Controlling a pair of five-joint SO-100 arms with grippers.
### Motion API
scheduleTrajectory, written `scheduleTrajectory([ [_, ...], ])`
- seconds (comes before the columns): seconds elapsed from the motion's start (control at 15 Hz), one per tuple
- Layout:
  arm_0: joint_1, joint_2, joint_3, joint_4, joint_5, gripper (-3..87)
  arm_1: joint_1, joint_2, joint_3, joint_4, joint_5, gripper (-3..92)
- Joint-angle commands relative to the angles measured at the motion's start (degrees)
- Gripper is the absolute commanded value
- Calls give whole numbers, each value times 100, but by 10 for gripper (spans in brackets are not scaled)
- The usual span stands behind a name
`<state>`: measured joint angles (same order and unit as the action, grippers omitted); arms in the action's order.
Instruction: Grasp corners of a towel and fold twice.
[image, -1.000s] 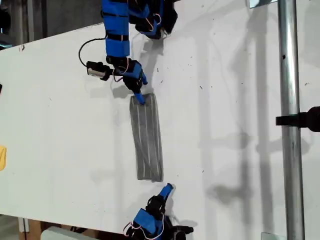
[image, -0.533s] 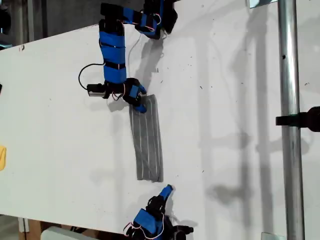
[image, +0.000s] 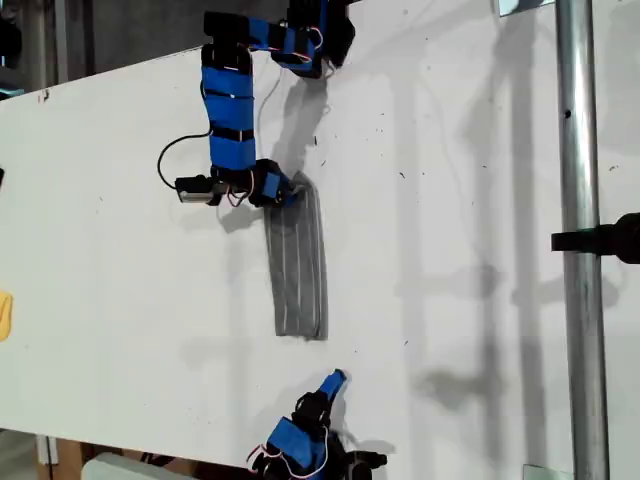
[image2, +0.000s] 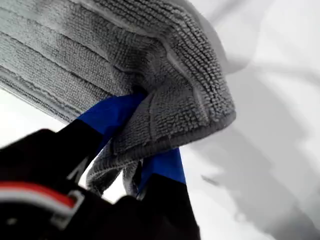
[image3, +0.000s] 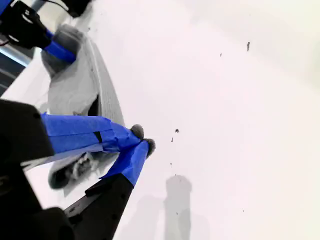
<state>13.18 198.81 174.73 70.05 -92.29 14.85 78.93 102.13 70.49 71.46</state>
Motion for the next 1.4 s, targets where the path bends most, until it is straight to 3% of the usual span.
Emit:
scheduleTrajectory([
  [0.0,-70,53,-18,53,53,-20,-396,2101,1107,835,527,-2],
  [0.33,-176,53,-26,35,220,-19,-1248,4896,1178,3911,1951,-2],
  [0.47,-185,53,-9,26,220,-18,-1301,5045,580,4210,1969,-2],
  [0.53,-193,53,-18,18,246,-18,-1178,4772,457,3955,1740,-2],
  [0.8,-193,53,-9,18,202,-18,-835,2962,264,1283,782,-3],
  [0.93,-202,53,9,9,193,-18,-782,2057,-220,343,554,-3],
  [1.2,-220,53,62,-18,193,-18,-791,1046,-844,-844,123,15],
  [1.27,-202,53,88,-18,158,-18,-791,1072,-800,-1222,9,198],
  [1.33,-202,53,114,-35,158,-17,-747,1143,-861,-1415,-26,300],
])
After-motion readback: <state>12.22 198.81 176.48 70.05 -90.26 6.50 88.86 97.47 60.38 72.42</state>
